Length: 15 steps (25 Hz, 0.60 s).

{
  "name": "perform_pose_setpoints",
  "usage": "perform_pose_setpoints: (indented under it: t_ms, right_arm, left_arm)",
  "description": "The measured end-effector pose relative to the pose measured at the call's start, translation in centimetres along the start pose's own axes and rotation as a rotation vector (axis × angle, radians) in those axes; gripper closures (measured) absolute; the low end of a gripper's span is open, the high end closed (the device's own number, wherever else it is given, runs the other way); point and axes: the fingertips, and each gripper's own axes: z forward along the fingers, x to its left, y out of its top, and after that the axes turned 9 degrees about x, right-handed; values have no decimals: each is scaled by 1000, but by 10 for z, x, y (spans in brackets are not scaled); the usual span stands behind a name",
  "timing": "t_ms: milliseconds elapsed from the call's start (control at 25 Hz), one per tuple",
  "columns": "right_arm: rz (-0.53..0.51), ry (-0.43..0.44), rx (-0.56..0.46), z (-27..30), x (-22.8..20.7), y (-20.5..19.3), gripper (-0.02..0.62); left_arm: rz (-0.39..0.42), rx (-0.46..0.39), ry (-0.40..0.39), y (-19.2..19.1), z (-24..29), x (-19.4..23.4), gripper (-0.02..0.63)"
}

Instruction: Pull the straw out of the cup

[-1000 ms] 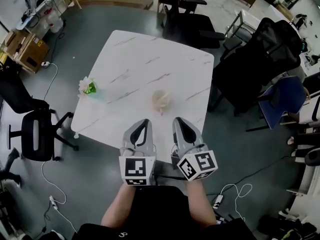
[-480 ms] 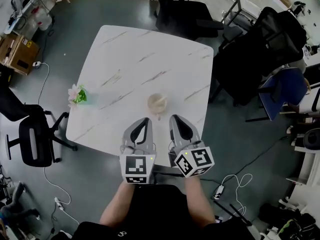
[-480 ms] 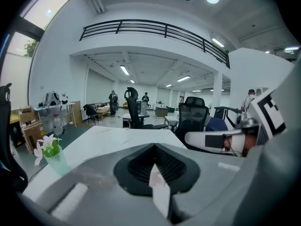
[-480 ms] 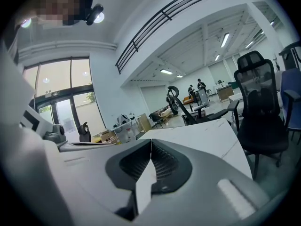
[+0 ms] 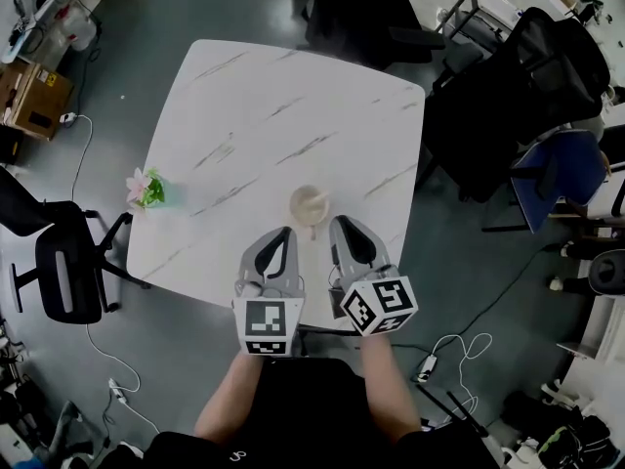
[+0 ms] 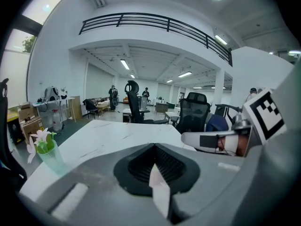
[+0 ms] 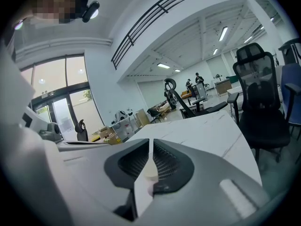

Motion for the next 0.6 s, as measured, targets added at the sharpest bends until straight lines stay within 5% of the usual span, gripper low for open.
perform_pose_setpoints:
  t_ms: [600]
  right_arm:
    - [51,3,75,44,-22,-17,491]
  left_arm:
    - [-19,49,-3,-11,23,15,606]
